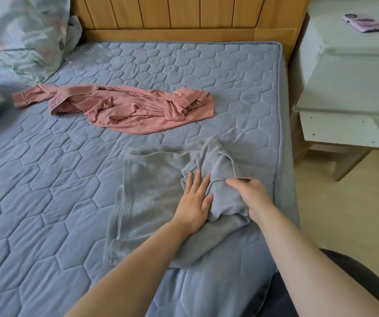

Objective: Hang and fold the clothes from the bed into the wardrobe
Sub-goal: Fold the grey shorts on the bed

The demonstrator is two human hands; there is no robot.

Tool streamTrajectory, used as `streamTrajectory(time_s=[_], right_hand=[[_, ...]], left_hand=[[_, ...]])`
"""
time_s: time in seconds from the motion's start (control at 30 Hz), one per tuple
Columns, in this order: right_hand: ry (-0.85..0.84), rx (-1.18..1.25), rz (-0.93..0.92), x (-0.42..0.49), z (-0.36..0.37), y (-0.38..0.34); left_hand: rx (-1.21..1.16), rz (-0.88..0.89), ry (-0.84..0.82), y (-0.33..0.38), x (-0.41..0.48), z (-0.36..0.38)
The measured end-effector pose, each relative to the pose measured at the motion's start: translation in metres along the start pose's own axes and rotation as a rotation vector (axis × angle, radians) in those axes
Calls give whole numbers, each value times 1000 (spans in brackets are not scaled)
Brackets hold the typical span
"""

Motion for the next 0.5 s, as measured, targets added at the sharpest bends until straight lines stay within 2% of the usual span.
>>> streamTrajectory(time_s=[0.17,0.3,0.4,0.43,0.5], right_hand=[[201,-48,-119,2,-46,-31],[327,-251,-270,-3,-71,-64],[350,-411,-348,-19,-66,-78],[334,-455,-375,-26,-58,-82],[273,-564,-431,-43,-33,-88]], left_hand=[[-145,-18,-123,31,29,29],[-263,-29,-224,53,55,45],[-309,6,-309,63,57,38],[-395,-21,-341,62,52,31],[-755,-190,-377,43,36,12]])
Point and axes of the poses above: each hand's wrist, its own x-axis towards the middle knuckle, its own z-axis out of the palm, y = z × x, the point moved 10 cm from there along x, towards the middle knuckle, and after that the axes turned 2 degrees about -y, right-handed, at the moved point
